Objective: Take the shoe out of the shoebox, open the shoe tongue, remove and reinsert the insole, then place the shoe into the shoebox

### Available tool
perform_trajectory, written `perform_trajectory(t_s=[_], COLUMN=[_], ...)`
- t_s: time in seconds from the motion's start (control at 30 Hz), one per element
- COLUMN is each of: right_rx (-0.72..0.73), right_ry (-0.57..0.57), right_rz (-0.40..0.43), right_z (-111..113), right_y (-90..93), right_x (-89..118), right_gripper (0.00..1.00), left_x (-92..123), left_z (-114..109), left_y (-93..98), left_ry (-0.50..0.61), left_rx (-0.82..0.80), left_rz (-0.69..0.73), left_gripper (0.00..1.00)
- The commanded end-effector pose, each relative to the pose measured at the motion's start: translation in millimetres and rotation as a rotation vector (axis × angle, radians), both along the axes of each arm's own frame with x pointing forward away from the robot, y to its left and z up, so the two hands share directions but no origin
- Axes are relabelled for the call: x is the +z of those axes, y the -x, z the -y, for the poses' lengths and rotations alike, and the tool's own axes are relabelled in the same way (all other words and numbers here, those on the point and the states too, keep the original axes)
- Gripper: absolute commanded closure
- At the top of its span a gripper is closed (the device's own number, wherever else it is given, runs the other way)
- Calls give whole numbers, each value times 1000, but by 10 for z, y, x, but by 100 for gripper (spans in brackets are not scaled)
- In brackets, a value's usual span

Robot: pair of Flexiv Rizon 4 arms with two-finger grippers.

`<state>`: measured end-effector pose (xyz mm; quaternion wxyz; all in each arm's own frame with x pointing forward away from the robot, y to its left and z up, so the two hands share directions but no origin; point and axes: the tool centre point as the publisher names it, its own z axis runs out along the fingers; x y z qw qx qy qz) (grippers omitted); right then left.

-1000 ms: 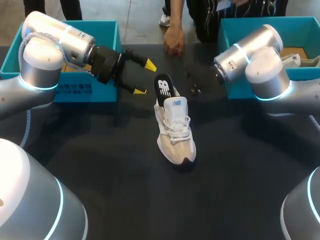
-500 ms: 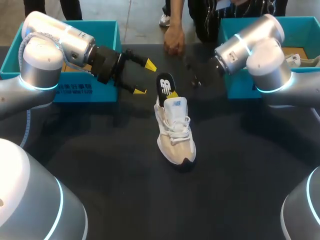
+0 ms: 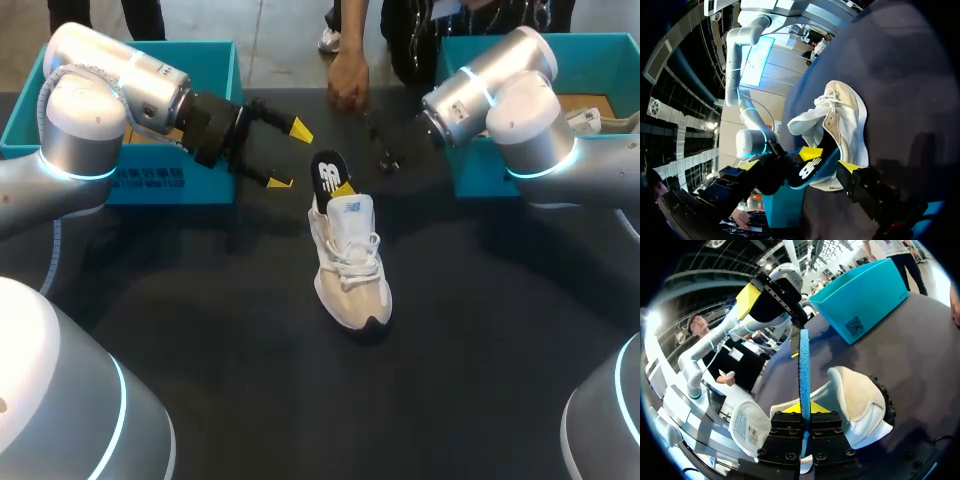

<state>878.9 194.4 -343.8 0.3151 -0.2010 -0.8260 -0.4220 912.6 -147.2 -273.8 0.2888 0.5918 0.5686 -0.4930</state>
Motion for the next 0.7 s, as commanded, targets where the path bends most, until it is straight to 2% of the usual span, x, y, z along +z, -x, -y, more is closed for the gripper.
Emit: perform_trajectory(t_s=[0.03, 0.3, 0.57, 0.7], right_rx=[8, 3, -6, -7], right_ry=[-1, 3, 1, 2], right_rz=[-17, -53, -44, -32], right_z=[-11, 6, -19, -33], right_y=[42, 187, 173, 137], right_x=[-62, -114, -106, -62], right_gripper=[100, 100, 100, 80], left_x=[3, 3, 3, 3], left_z=[1, 1, 1, 1], left_y=[2, 2, 2, 2], left_ry=[-3, -3, -3, -3], left_rx=[0, 0, 0, 0], left_rz=[1, 1, 1, 1], left_gripper=[0, 0, 0, 0])
